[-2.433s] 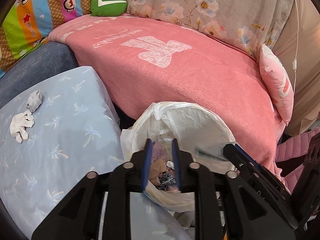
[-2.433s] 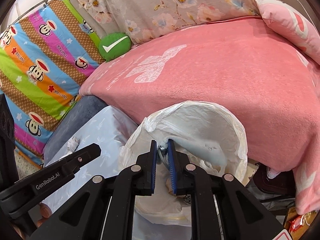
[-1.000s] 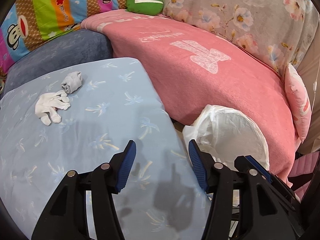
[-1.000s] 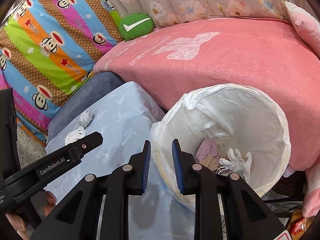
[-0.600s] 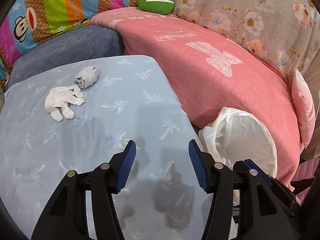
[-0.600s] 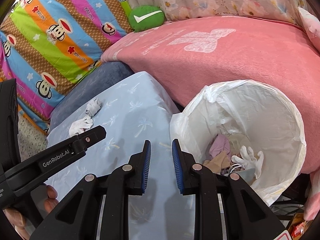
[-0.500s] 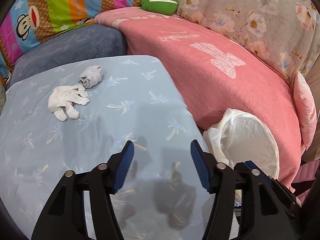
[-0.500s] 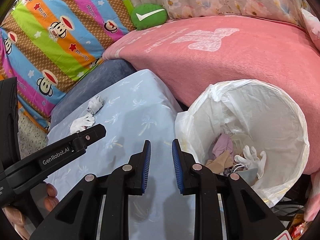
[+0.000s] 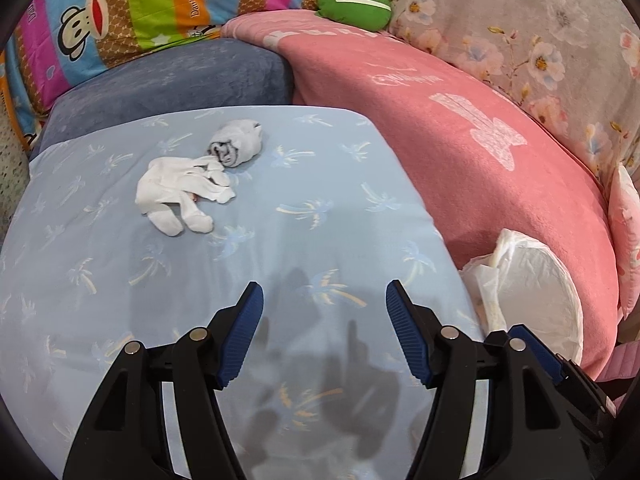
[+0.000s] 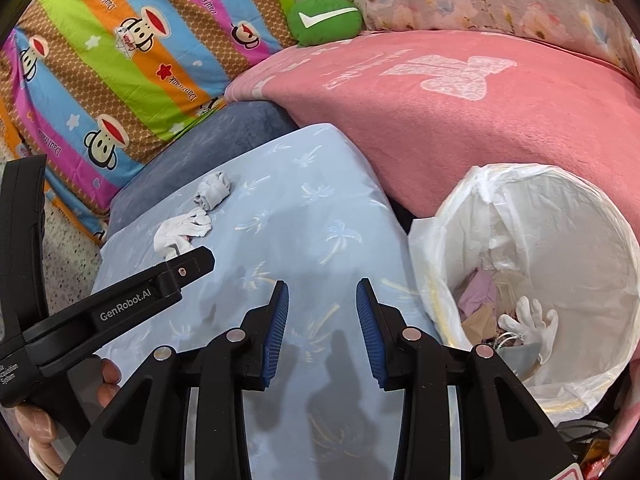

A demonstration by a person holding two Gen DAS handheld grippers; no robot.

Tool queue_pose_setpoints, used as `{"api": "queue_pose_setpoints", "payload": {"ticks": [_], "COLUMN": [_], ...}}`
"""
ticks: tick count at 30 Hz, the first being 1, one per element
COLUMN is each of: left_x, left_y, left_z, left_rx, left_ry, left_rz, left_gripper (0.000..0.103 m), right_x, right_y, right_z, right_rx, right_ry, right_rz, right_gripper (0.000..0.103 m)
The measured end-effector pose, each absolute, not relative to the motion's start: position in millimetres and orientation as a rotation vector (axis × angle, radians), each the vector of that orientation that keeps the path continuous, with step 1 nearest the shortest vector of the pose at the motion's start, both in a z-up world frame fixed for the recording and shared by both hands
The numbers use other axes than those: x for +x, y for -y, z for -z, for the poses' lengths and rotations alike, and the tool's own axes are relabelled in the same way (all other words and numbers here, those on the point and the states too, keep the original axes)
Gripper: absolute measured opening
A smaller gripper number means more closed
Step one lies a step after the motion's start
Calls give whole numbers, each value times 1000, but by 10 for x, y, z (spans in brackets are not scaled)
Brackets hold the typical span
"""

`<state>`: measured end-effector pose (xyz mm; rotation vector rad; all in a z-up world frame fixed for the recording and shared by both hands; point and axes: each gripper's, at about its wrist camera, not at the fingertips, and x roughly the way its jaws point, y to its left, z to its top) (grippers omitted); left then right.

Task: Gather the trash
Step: 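Move both open grippers back over the white glove and grey sock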

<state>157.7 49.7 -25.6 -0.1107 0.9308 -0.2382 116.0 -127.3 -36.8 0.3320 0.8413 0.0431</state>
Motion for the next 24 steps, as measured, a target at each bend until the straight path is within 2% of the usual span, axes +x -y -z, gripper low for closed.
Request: {"api": "queue_pose_setpoints", "payload": {"ticks": [12,24], "left_x": [1820,2334], "left_y": [-1059,-1537], "left_z": [380,528], "left_rx": [-132,-160], "left_ry": [-938,-961], "left_rz": [118,19], "left_gripper": [77,78], "right_x": [1505,2124], "right_y": [838,363], "right_z": [446,537], "right_rx": [269,240], "right_ry": [-877,-906], "right_rz": [-98,-161], "right_gripper": [36,36]}}
